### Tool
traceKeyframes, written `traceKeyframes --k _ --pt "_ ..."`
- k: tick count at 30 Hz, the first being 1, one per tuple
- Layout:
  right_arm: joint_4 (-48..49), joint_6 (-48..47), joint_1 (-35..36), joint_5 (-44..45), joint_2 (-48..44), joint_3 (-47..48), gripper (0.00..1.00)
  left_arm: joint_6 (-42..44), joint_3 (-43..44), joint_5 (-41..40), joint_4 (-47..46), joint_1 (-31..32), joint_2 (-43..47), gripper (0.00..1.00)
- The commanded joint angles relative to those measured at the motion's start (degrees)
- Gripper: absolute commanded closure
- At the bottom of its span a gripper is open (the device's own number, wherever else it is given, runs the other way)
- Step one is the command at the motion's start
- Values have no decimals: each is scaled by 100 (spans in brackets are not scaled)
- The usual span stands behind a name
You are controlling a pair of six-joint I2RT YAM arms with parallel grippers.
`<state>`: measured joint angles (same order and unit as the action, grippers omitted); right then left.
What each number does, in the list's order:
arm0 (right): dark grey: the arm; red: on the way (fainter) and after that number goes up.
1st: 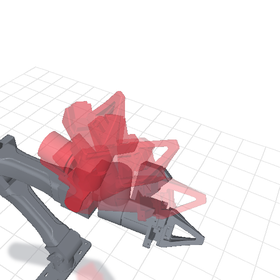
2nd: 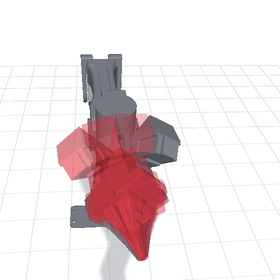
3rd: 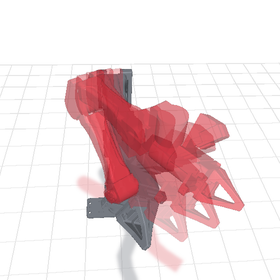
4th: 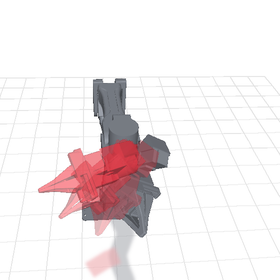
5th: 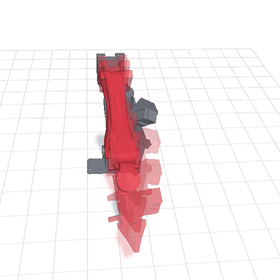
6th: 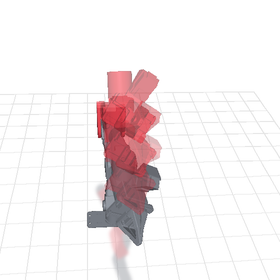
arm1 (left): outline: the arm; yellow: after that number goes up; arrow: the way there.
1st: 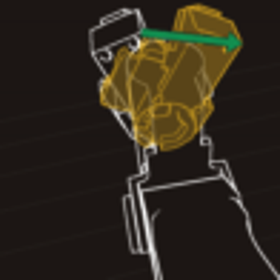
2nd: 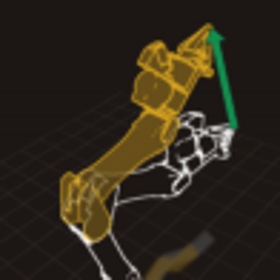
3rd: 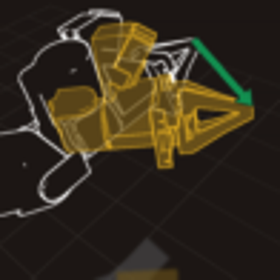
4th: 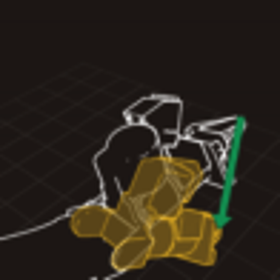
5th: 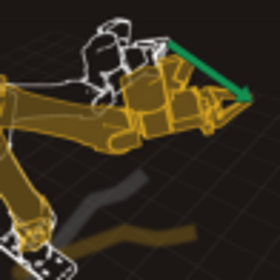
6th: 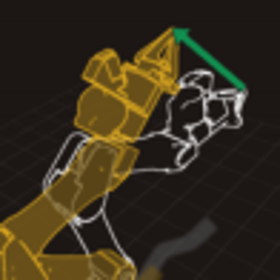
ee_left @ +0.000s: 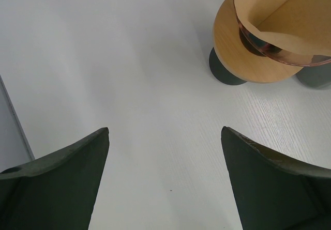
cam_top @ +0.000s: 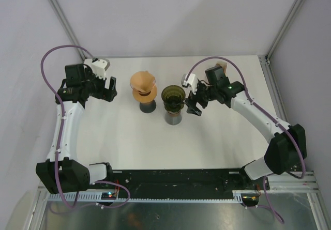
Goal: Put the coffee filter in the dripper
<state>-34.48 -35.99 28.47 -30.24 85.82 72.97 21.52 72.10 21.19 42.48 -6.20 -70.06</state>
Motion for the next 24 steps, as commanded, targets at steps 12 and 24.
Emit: traceKeyframes --k 12,24 --pt "2263 2431 -995 2172 -1394 -365 8 38 171 117 -154 -39 78 7" --pt "2907 4246 -1040 6136 33 -67 17 -35 272 109 -154 -37 22 7"
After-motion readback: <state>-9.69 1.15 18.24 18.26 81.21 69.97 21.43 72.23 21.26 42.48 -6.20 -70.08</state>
